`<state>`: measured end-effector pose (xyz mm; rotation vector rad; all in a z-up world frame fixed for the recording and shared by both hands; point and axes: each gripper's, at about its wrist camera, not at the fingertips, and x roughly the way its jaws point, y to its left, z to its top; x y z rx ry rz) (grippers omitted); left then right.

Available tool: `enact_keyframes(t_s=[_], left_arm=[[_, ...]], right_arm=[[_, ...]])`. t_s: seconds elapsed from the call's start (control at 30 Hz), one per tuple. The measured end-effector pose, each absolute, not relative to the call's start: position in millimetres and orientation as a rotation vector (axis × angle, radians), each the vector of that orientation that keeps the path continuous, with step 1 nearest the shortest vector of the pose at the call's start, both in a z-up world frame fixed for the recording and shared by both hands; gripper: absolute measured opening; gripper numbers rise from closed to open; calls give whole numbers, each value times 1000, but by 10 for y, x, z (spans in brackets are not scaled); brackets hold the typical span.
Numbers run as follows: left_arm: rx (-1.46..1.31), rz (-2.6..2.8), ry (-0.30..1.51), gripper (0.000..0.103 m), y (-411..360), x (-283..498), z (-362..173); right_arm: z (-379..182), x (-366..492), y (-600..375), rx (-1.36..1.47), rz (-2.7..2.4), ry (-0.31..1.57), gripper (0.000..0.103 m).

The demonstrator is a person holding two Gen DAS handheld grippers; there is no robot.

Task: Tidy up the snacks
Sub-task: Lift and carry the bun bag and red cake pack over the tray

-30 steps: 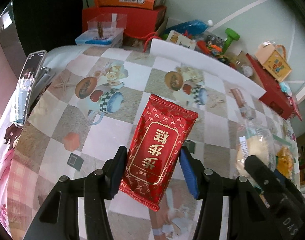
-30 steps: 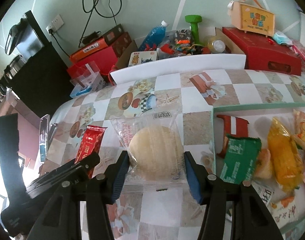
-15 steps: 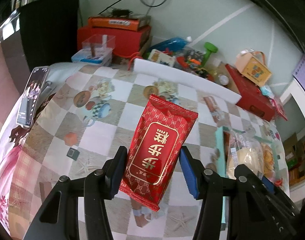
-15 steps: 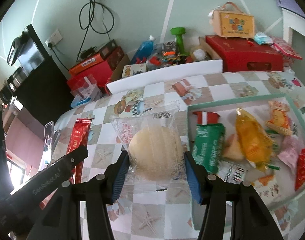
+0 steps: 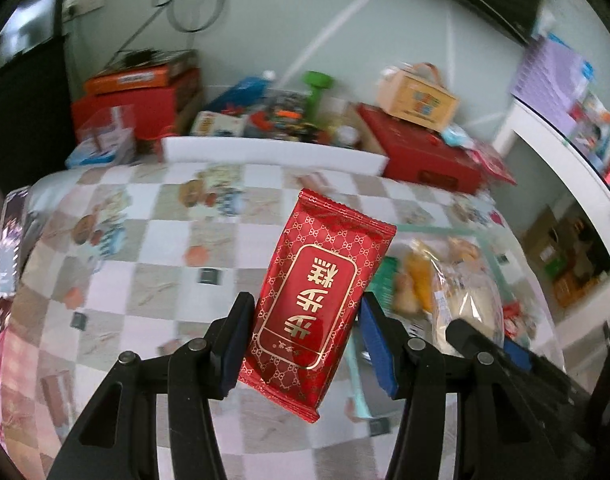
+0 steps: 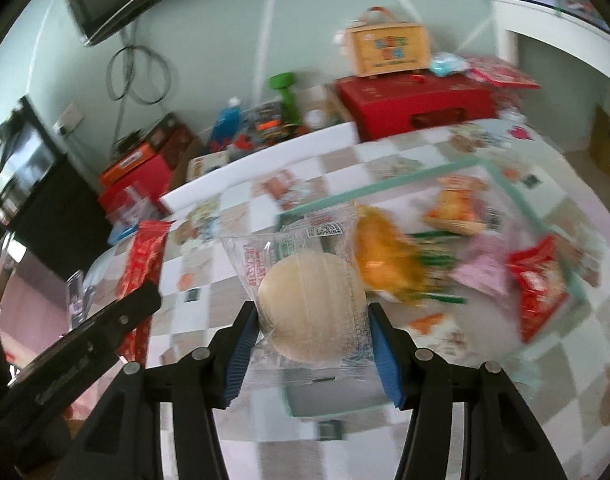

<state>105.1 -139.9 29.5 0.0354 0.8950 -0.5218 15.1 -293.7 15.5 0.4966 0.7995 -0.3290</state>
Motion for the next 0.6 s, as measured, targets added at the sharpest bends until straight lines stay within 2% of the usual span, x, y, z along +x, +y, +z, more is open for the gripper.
enact_keyframes(t_s=[0.3, 0.6], left_arm=[[137, -710, 941, 55, -2066, 699, 9], [112, -724, 1019, 56, -2185, 777, -314]], right_arm=[[-92, -218, -3527, 596, -483, 837, 58], [-374, -222, -3676, 648, -492, 885, 58]])
